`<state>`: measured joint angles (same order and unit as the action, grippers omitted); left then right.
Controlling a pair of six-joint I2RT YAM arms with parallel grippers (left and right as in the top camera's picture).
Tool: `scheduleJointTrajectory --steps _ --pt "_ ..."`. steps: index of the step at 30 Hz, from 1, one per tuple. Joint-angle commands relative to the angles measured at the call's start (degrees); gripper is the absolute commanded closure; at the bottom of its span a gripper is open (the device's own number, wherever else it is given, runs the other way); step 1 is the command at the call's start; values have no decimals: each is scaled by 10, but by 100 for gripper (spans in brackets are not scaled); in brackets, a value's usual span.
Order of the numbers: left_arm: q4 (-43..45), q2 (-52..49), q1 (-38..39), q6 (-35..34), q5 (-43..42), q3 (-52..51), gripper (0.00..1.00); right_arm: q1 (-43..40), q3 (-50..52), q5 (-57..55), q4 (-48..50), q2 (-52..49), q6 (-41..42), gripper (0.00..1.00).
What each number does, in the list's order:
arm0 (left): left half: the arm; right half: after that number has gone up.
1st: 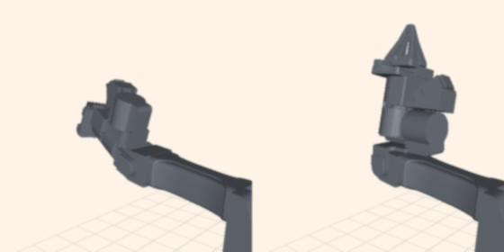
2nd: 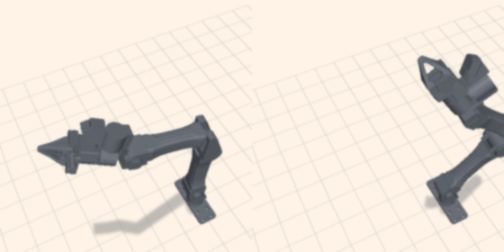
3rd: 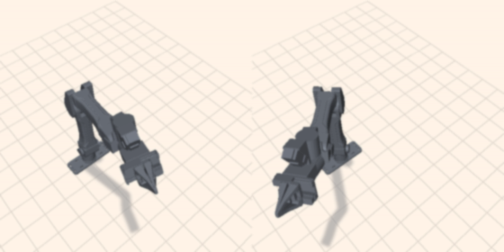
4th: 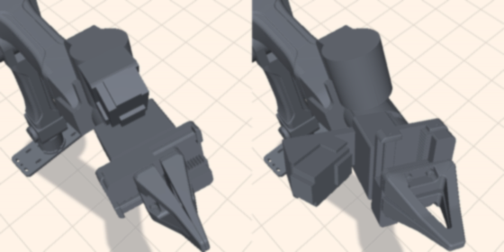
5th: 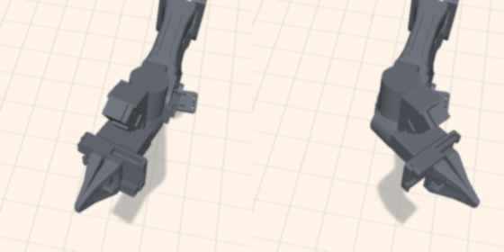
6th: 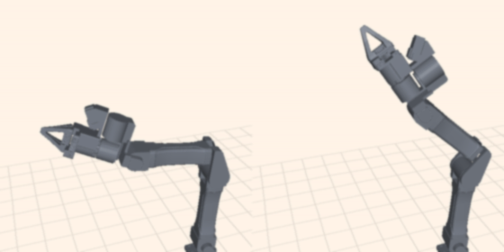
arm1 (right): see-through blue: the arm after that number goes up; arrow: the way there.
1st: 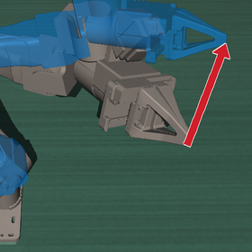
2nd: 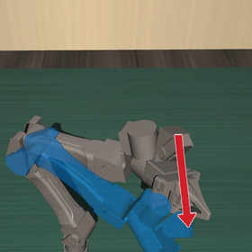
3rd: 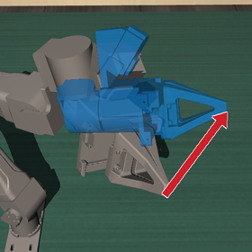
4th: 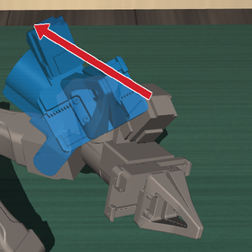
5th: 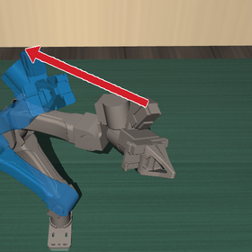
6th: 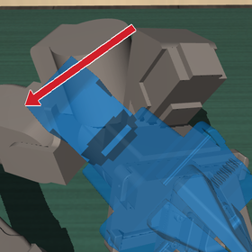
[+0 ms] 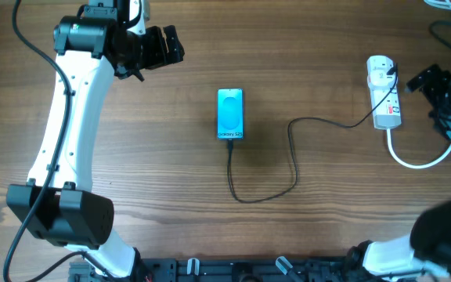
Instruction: Plug charger to phone and switch on socket
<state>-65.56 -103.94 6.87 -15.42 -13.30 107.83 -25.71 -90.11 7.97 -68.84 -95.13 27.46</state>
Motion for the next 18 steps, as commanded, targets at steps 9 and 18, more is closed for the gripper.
scheduleJointTrajectory --steps 9,18 --pt "2 -4 -3 -5 3 -1 0 184 208 21 9 379 29 0" --pt "2 -4 -3 -5 3 -1 0 185 209 19 8 327 241 0"
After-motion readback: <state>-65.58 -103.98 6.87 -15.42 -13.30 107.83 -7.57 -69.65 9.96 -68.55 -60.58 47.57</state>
